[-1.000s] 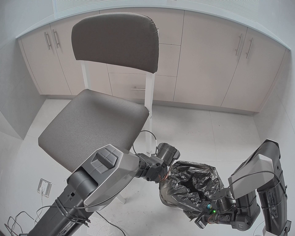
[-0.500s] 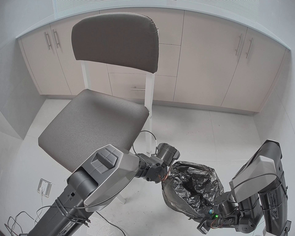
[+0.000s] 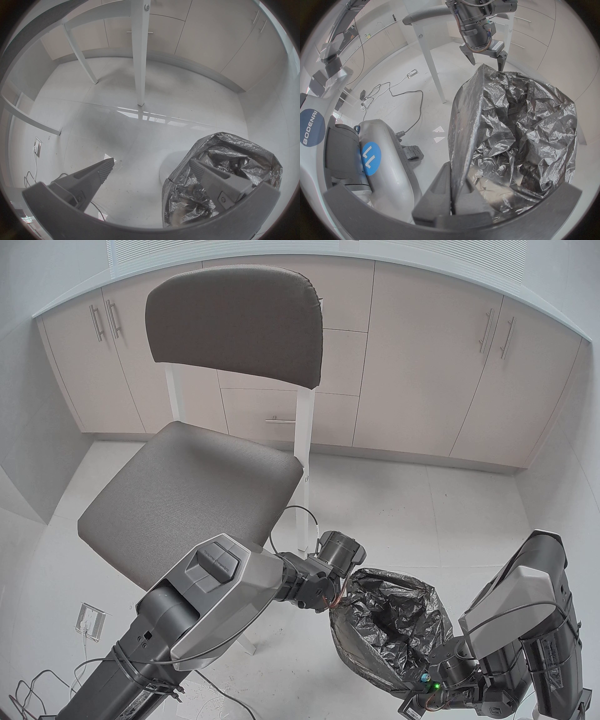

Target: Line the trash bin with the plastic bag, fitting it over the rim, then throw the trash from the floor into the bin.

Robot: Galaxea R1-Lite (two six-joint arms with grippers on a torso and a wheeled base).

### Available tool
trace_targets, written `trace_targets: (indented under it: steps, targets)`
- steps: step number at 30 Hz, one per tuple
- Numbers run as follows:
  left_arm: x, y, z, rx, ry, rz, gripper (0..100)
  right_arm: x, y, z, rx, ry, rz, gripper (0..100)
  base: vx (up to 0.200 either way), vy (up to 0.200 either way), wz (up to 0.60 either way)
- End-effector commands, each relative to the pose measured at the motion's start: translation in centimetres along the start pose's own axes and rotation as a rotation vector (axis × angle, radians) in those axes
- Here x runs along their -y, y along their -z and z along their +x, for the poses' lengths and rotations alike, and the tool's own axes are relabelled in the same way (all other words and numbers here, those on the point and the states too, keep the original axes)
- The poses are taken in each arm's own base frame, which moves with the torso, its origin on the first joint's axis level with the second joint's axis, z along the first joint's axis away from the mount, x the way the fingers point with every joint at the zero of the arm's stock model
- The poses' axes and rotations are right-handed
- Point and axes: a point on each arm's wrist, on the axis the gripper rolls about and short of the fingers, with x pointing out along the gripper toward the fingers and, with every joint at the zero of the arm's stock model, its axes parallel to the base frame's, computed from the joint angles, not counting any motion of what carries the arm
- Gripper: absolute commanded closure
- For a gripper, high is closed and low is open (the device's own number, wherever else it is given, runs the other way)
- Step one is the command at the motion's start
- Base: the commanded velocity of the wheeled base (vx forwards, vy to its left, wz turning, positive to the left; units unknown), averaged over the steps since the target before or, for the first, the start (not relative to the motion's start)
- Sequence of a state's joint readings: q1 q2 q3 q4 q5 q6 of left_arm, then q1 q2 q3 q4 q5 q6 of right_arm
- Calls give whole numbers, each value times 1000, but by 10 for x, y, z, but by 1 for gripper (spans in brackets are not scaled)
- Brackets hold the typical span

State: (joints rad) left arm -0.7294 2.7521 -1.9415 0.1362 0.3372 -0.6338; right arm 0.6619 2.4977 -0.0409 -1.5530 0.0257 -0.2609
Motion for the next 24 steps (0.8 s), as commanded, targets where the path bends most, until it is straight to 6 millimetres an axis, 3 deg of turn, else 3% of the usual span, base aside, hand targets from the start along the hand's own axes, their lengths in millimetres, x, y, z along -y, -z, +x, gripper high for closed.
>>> trace_targets:
  steps: [1, 10, 11, 24]
  targets:
    - [0, 0, 1, 0, -3, -1, 0, -1, 0, 2, 7, -3, -7, 100, 0, 0, 0]
    - [0, 1, 0, 1, -3, 0, 0, -2, 1, 2, 3, -3, -30, 100, 0, 0, 0]
    - [0, 1, 0, 1, -3, 0, 0, -2, 1, 2, 1, -4, -31, 0, 0, 0, 0]
    - [0, 1, 0, 1, -3, 0, 0, 1, 1, -1, -3, 24, 3, 0, 0, 0, 0]
